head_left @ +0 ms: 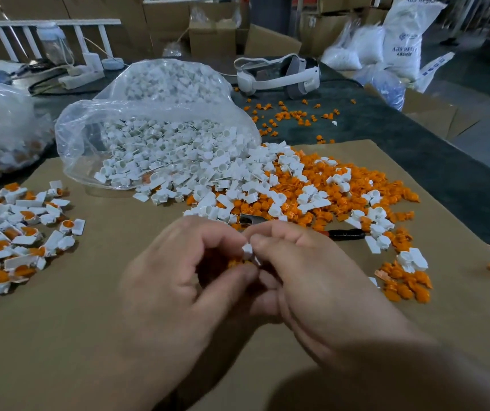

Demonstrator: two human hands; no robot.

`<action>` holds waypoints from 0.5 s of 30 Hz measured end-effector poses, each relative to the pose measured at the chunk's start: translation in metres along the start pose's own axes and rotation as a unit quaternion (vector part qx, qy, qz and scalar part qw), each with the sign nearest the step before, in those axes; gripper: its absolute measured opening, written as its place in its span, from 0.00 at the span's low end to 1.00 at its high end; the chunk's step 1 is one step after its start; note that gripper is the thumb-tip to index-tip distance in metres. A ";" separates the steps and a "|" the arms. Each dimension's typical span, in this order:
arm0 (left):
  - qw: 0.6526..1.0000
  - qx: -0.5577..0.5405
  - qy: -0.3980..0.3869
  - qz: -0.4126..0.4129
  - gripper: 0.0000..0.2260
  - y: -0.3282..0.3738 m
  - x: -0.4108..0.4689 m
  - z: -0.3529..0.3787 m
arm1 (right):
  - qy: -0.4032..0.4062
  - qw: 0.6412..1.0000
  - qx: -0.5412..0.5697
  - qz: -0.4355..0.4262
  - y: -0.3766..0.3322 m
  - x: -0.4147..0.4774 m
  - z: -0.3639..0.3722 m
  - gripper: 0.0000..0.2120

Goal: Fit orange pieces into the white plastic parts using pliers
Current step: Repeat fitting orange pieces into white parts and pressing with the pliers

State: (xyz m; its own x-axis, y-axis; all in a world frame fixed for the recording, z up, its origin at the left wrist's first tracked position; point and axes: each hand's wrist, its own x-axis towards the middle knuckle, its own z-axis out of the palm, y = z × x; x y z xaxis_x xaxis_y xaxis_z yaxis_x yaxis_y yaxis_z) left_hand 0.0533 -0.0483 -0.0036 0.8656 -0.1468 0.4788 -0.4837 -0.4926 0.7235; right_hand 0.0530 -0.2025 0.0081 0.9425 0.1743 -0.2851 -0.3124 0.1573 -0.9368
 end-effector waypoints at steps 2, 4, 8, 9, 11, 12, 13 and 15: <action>0.996 0.068 -0.029 0.049 0.11 0.005 0.002 0.000 | -0.027 0.993 0.103 0.048 -0.001 0.003 0.001 0.11; 0.995 0.074 -0.028 0.065 0.11 0.006 0.003 -0.001 | -0.059 0.981 0.169 0.071 -0.005 0.002 0.002 0.12; 0.998 0.051 0.000 0.033 0.11 0.005 0.002 -0.004 | -0.100 0.968 0.218 0.071 -0.009 0.000 0.001 0.12; 0.998 0.060 -0.004 0.018 0.12 0.004 0.002 -0.004 | -0.104 0.969 0.214 0.065 -0.008 0.000 0.001 0.12; 0.997 0.069 -0.018 -0.026 0.11 0.002 0.001 -0.002 | -0.106 0.976 0.186 0.048 -0.004 0.001 0.002 0.11; 0.997 0.069 -0.018 -0.043 0.12 0.001 0.001 -0.001 | -0.108 0.978 0.174 0.040 -0.002 0.001 0.003 0.10; 0.996 0.069 -0.009 -0.051 0.12 -0.001 0.000 -0.001 | -0.111 0.979 0.170 0.036 0.000 0.001 0.003 0.10; 0.996 0.079 0.011 -0.046 0.08 -0.003 0.000 0.000 | -0.123 0.974 0.186 0.037 0.000 0.001 0.003 0.11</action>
State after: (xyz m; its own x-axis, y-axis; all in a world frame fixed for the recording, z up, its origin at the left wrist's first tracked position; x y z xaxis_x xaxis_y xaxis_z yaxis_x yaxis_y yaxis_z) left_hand 0.0550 -0.0464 -0.0054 0.9016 -0.0770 0.4256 -0.3744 -0.6315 0.6789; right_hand 0.0540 -0.1994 0.0088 0.8736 0.4181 -0.2491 -0.4425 0.4694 -0.7641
